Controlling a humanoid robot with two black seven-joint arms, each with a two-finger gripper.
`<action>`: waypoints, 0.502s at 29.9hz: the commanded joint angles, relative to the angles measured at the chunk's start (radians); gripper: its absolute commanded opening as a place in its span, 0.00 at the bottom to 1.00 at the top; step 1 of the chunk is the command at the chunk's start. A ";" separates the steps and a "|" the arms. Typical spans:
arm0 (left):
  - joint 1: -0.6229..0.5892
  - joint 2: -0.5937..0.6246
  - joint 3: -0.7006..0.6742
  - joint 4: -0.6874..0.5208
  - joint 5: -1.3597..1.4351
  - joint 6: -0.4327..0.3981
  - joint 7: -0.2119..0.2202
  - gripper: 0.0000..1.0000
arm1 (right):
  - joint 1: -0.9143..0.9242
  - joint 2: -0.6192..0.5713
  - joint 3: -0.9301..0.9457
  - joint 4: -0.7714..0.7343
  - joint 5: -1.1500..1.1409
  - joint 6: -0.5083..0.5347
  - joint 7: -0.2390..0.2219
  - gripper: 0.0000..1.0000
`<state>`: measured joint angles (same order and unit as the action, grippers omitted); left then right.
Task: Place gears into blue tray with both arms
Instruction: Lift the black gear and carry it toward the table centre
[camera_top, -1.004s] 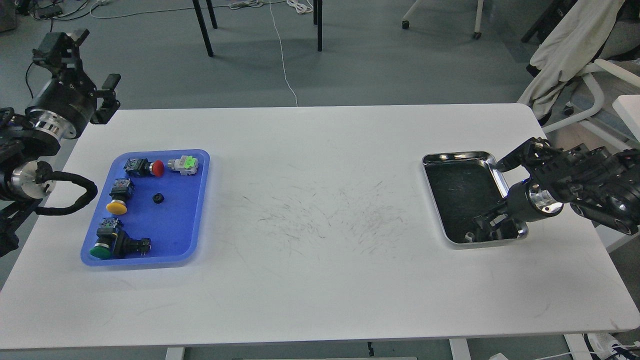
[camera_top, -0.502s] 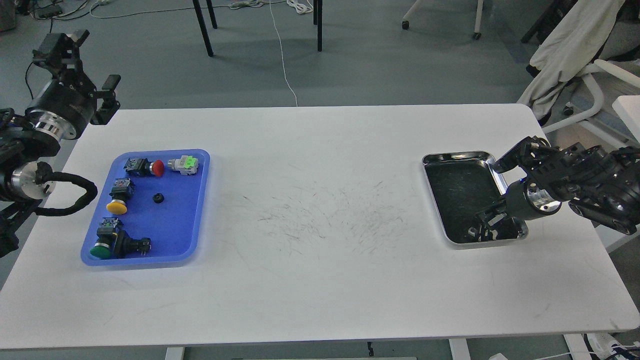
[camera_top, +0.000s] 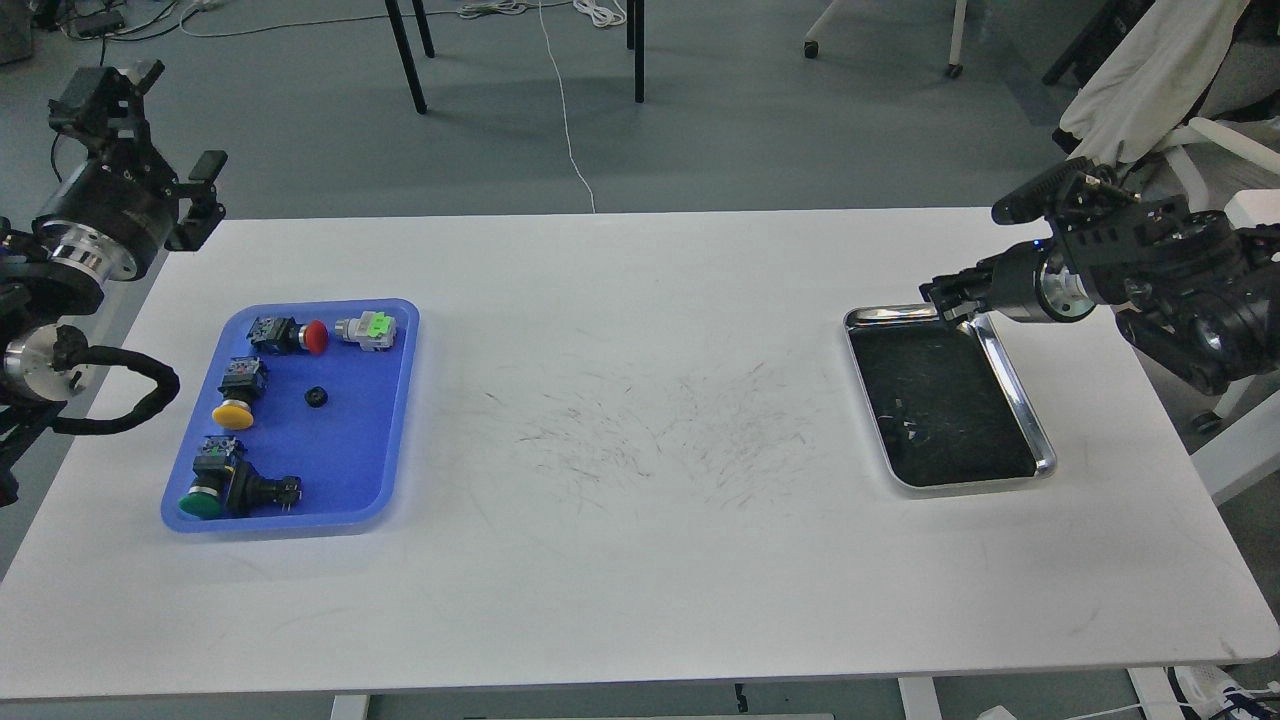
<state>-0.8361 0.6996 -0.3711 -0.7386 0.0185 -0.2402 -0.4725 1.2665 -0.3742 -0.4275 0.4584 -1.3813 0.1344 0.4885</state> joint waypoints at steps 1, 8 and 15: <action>0.000 0.031 0.000 -0.027 -0.002 0.001 0.002 1.00 | -0.002 0.058 0.111 -0.064 0.001 -0.019 0.000 0.02; 0.011 0.086 0.001 -0.059 -0.002 0.001 0.002 1.00 | 0.001 0.208 0.266 -0.112 0.050 -0.076 0.000 0.02; 0.025 0.121 0.001 -0.091 -0.002 0.002 0.002 1.00 | -0.032 0.351 0.342 -0.110 0.172 -0.171 0.000 0.02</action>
<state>-0.8186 0.8122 -0.3695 -0.8217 0.0168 -0.2378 -0.4709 1.2473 -0.0874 -0.0993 0.3495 -1.2381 -0.0048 0.4887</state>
